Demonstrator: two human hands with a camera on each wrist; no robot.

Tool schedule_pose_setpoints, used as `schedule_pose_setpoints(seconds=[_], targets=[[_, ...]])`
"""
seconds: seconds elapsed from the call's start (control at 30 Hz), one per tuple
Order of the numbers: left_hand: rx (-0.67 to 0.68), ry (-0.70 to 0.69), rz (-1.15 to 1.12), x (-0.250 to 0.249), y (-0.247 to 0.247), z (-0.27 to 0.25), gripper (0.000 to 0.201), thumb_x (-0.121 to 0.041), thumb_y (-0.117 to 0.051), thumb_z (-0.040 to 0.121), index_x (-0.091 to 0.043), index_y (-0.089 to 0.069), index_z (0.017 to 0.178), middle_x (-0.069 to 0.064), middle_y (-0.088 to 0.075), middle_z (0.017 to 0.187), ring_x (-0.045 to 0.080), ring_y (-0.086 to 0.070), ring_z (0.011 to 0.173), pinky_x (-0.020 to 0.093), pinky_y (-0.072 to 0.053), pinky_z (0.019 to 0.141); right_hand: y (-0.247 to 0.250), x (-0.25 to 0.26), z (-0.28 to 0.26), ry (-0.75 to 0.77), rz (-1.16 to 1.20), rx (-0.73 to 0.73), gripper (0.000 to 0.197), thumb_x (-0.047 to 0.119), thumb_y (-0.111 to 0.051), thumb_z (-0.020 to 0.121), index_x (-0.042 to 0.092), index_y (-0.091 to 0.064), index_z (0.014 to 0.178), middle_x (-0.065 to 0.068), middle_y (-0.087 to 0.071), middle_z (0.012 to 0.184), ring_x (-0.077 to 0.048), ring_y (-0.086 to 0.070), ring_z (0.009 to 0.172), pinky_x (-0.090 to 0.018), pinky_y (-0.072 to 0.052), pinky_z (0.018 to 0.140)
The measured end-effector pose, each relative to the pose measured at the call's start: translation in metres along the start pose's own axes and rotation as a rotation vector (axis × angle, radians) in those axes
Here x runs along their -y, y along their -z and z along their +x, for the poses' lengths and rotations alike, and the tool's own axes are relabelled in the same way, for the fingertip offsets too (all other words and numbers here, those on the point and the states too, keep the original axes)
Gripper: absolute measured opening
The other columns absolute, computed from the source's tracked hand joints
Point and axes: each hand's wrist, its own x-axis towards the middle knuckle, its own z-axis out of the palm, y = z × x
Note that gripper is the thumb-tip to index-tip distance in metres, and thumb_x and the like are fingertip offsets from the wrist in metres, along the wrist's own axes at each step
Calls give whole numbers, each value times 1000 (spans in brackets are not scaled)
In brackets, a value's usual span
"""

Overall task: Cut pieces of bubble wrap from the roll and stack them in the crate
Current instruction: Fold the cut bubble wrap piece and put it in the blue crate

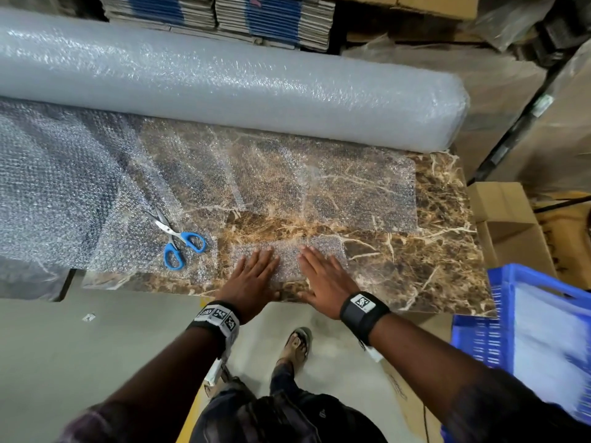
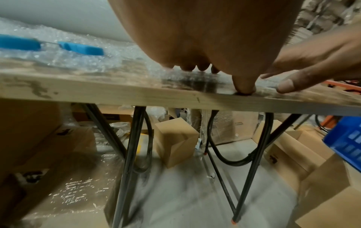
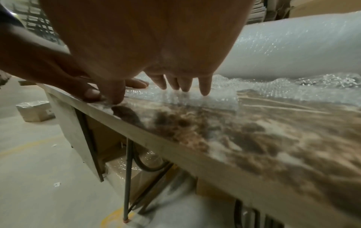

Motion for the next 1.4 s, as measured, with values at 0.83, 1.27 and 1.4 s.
schedule_pose_setpoints(seconds=[0.83,1.27,1.4], targets=[[-319,13,-215,-7,16,-55,17,-13,-58,90,-15,-66,106,7,-67,107,30,-59,100,39,-49,83,2,-31,-69,-62,172,-199,14,18,-64,85,15,-68,97,-7,-61,101,-29,-58,94,-43,-48,86],[-595,184,-676,-55,21,-105,31,-22,-69,89,-18,-48,111,-3,-60,67,14,-57,59,29,-46,56,-1,-18,-157,-599,976,-574,37,29,-73,87,5,-67,114,-7,-69,106,-23,-64,99,-35,-52,82],[-635,269,-747,-75,-2,-133,37,-27,-69,89,-20,-37,105,-11,-56,71,22,-58,67,35,-49,67,-16,1,-193,-686,1006,-641,51,30,-69,91,2,-55,131,-13,-62,123,-27,-60,113,-34,-47,90]])
